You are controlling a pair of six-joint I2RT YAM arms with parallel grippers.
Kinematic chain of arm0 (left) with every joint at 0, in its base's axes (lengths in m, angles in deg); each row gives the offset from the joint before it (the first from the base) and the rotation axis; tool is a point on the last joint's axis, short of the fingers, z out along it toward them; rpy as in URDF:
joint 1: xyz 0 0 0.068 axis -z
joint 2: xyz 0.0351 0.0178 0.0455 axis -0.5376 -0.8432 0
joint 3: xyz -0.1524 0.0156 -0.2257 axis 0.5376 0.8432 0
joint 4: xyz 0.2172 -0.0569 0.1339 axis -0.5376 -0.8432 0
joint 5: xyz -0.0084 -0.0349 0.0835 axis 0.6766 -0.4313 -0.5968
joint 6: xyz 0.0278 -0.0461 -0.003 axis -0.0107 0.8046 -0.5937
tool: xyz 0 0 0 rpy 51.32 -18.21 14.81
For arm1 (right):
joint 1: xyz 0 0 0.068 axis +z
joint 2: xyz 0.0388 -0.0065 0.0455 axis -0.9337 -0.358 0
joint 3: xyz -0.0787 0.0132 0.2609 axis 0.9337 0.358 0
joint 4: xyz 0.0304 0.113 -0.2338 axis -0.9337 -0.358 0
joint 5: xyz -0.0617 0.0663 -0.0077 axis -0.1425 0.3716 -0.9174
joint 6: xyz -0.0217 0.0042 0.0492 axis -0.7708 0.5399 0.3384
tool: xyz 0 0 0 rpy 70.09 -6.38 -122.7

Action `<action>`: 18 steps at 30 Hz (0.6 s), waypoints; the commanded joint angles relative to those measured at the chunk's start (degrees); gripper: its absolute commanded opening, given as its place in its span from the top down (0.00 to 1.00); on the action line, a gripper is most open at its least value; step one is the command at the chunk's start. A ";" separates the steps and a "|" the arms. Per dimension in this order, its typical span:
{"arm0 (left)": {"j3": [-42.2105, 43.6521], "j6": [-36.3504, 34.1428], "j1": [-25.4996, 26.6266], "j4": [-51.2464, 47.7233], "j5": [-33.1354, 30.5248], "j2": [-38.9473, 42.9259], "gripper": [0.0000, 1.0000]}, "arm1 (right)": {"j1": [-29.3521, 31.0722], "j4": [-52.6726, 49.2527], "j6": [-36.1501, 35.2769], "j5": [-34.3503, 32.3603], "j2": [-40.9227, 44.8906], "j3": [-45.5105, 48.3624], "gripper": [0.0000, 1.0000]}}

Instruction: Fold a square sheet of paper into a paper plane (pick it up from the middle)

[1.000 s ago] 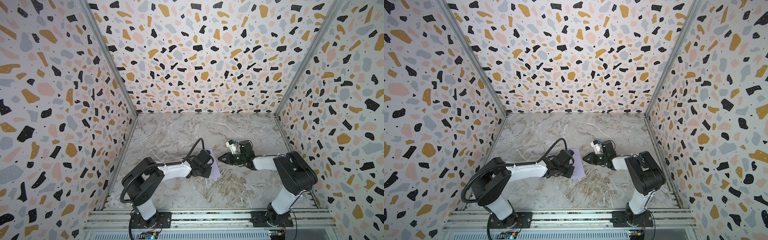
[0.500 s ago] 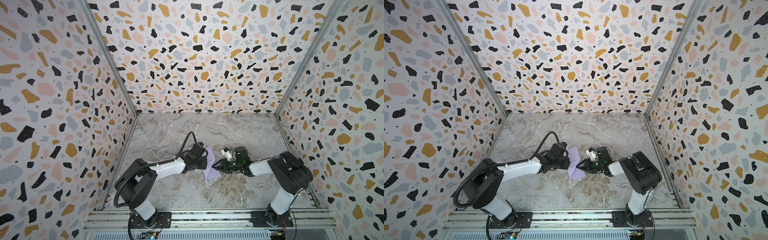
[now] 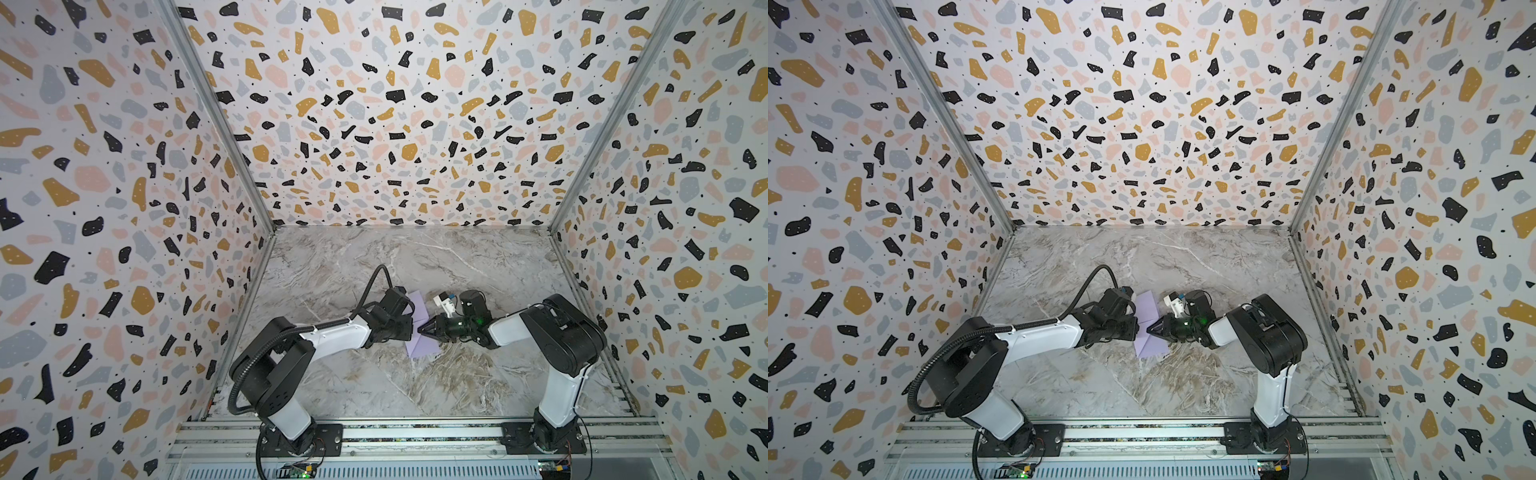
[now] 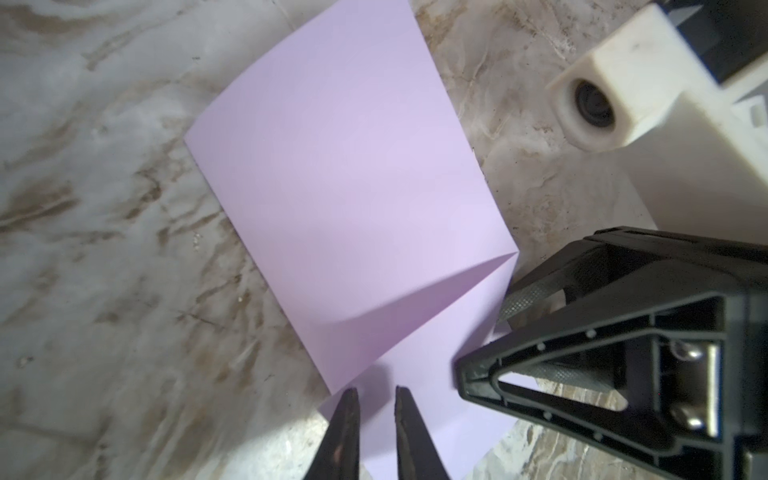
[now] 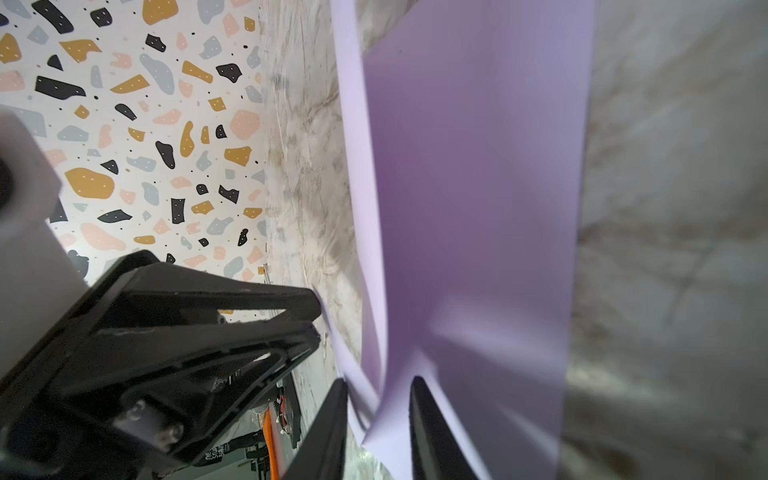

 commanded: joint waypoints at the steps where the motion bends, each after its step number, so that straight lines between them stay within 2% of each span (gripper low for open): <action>1: 1.01 0.06 -0.56 1.23 -0.28 -0.40 0.82 | 0.39 2.11 0.81 0.95 -0.46 -1.69 0.78; 3: 1.23 0.21 -0.97 1.22 -0.50 0.14 0.82 | 0.39 3.81 1.10 1.34 -0.78 -1.71 0.87; 6: 2.24 0.99 -2.02 1.64 -0.24 2.35 0.82 | 0.23 6.51 1.29 0.84 0.12 -1.00 0.95; 8: 3.37 1.97 -3.11 2.55 0.78 4.77 0.78 | -0.24 9.07 1.48 0.36 1.48 -0.20 0.99; 11: 5.61 4.11 -5.12 5.05 4.16 9.36 0.64 | -1.39 12.53 2.24 0.25 4.67 1.03 1.00; 15: 10.19 8.92 -8.21 12.55 11.28 15.86 0.33 | -3.51 15.57 4.25 1.35 9.75 2.05 1.00; 18: 12.95 13.39 -9.24 19.52 16.45 19.05 0.16 | -4.67 16.81 6.65 3.18 13.18 1.74 1.00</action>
